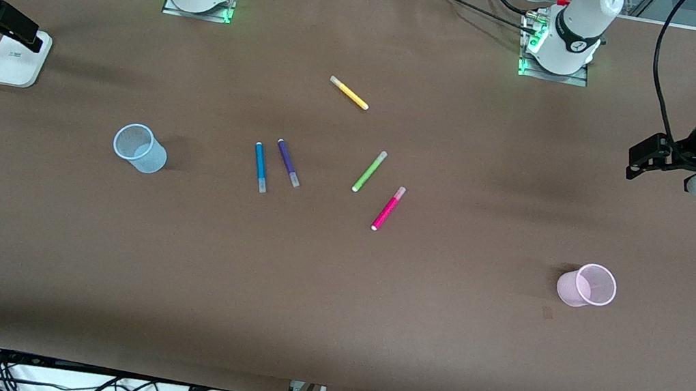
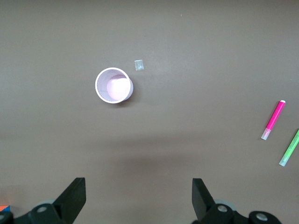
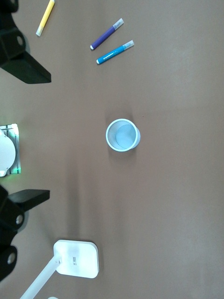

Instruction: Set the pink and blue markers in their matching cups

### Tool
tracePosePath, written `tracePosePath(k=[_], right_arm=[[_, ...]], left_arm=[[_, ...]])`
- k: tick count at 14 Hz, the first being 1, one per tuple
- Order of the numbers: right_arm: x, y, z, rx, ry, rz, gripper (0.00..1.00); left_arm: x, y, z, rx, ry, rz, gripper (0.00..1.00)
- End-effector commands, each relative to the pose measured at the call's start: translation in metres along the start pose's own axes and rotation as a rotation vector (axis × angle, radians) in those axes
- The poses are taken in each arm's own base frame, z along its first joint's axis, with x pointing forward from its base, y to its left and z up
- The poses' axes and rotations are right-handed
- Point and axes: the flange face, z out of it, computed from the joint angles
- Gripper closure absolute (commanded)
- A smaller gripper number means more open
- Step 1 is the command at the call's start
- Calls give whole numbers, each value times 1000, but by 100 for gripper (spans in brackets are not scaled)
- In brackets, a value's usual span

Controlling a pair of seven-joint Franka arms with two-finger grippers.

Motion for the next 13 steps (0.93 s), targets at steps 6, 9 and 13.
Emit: tracePosePath(k=[6,9,13], right_arm=[[-2,3,-5,21,-1,-8,0],[0,2,-4,24,2,-7,0],[9,-12,10,26,-21,-8,0]], left_arm=[[-1,1,-3,8,-9,-1,0],[-2,-1,-2,7,-16,-5,0],[-3,2,-2,9,-21,2,0]])
